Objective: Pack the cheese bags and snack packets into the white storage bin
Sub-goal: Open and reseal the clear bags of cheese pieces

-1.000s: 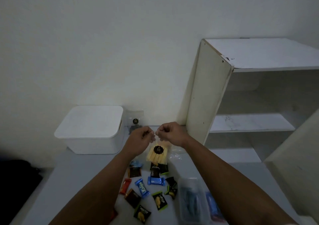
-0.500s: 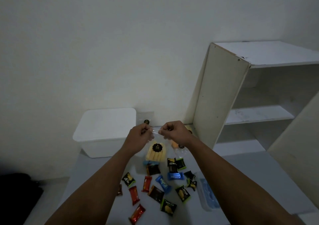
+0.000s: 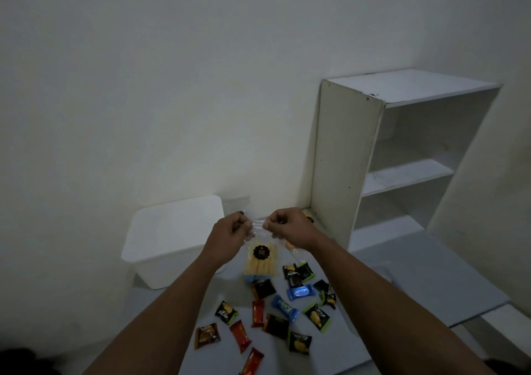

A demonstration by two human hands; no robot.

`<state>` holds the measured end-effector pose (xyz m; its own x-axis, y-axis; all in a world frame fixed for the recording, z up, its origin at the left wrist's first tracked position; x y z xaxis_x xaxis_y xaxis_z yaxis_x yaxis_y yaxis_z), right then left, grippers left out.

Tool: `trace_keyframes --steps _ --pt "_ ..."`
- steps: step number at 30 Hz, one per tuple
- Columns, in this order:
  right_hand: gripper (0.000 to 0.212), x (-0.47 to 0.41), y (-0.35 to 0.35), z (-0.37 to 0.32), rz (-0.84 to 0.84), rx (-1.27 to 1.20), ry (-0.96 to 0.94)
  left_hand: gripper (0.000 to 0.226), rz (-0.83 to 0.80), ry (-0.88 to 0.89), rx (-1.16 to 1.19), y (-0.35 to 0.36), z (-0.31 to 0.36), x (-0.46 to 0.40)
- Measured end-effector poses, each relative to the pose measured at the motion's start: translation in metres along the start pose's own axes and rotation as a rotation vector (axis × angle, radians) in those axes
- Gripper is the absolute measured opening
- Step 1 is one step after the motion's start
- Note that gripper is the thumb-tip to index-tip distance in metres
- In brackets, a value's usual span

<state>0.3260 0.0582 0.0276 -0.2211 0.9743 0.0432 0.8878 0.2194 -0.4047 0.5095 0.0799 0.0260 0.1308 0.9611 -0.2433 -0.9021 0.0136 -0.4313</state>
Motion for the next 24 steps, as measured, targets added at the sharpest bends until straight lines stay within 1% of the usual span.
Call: trace_keyframes --steps 3,6,8,10,14,18,21,24 --pt "0.012 0.001 0.0 -0.001 -0.002 0.007 0.007 0.017 -0.001 -0.024 0.045 0.001 0.003 -0.001" --pt "0.01 0.003 -0.003 -0.003 -0.016 -0.005 0.004 0.021 -0.034 -0.003 0.039 0.006 0.008 -0.005" --pt "0.01 0.005 -0.01 -0.002 0.006 -0.03 0.019 0.021 -0.038 0.007 0.051 0.008 0.008 -0.009" --pt "0.01 0.005 -0.018 0.001 0.029 -0.051 0.044 0.02 -0.023 0.017 0.053 0.01 0.007 -0.013" --pt "0.017 0.0 -0.024 0.009 0.037 -0.065 0.058 0.019 0.005 0.009 0.063 0.018 0.009 -0.017" --pt "0.014 -0.009 -0.033 0.019 0.024 -0.105 0.07 0.019 0.048 -0.015 0.087 0.028 0.007 -0.025" --pt "0.014 -0.015 -0.044 0.031 -0.006 -0.155 0.107 0.019 0.076 -0.042 0.097 0.037 0.003 -0.031" --pt "0.015 -0.024 -0.055 0.041 -0.022 -0.155 0.114 0.019 0.09 -0.061 0.097 0.049 -0.001 -0.039"
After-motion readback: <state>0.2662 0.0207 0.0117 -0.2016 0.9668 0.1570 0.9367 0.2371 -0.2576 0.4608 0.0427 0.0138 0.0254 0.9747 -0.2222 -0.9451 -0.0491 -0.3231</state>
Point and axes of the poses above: each hand's wrist, its own x-axis away from the middle knuckle, its own y-axis out of the palm, z = x × y, the point moved 6 cm from there along -x, towards the middle knuckle, and after that the axes turned 7 degrees about y, right-handed, at the moved point
